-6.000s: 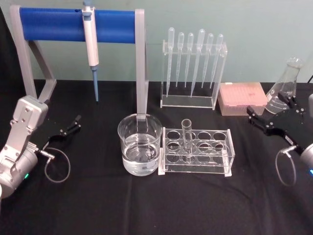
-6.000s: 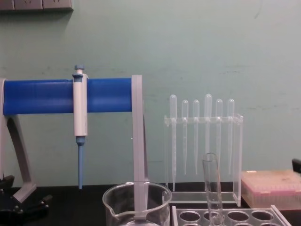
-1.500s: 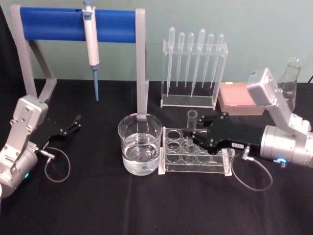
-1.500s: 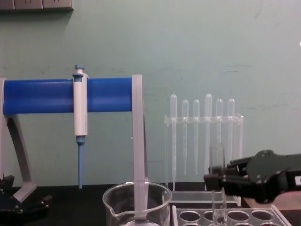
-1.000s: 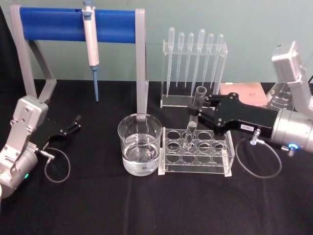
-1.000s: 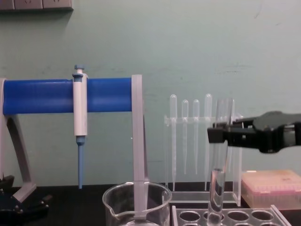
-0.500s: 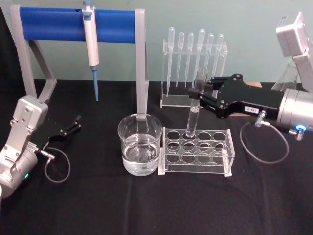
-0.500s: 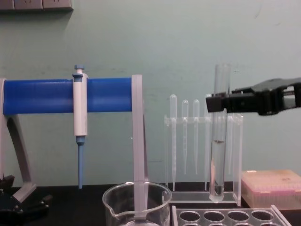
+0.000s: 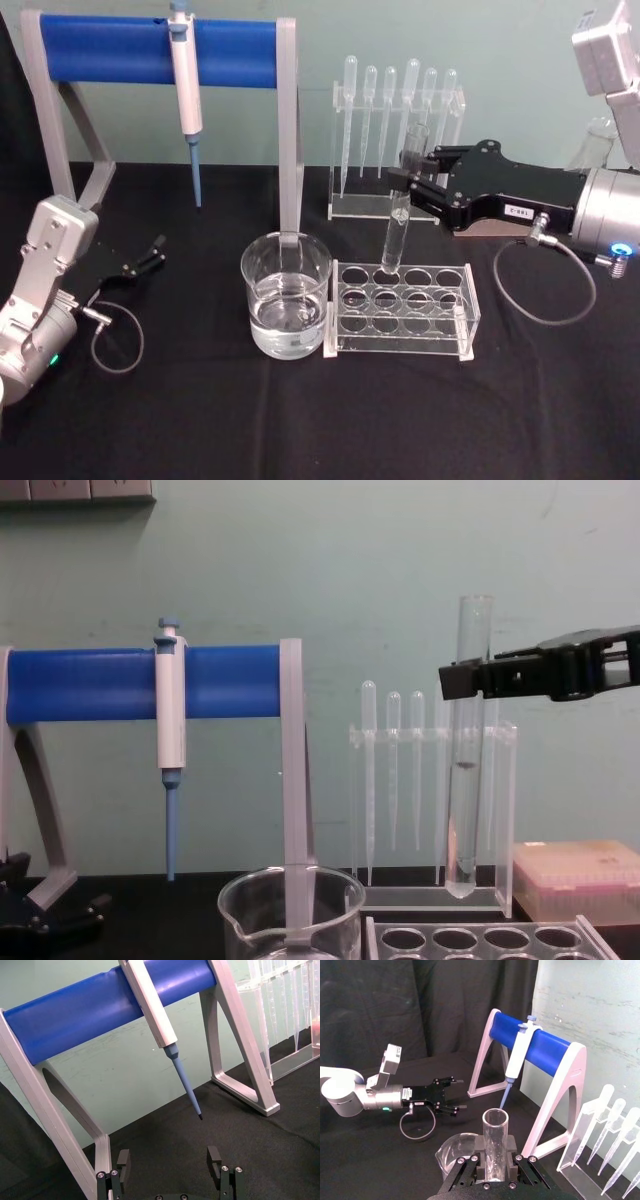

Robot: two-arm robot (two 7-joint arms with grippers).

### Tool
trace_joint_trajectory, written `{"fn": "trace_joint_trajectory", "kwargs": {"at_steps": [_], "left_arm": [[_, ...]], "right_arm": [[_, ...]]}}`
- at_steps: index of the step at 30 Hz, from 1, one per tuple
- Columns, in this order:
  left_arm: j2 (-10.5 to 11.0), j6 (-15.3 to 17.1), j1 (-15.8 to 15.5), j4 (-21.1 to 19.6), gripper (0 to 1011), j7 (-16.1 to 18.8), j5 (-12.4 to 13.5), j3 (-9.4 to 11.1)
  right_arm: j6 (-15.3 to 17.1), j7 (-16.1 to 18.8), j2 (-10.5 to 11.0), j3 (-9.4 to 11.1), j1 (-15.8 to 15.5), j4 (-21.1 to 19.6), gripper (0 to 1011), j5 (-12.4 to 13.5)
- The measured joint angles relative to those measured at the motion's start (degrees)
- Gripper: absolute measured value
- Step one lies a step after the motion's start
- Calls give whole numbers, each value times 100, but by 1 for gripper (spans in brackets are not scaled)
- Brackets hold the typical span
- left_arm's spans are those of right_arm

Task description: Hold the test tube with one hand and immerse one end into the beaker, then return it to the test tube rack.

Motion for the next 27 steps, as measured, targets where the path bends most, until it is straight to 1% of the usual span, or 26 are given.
{"fn": "trace_joint_trajectory", "kwargs": {"at_steps": [27], "left_arm": [[0, 0, 0, 0, 1000, 0, 0, 0]], "right_arm": [[-9, 16, -12, 18, -3, 6, 236, -19]]}}
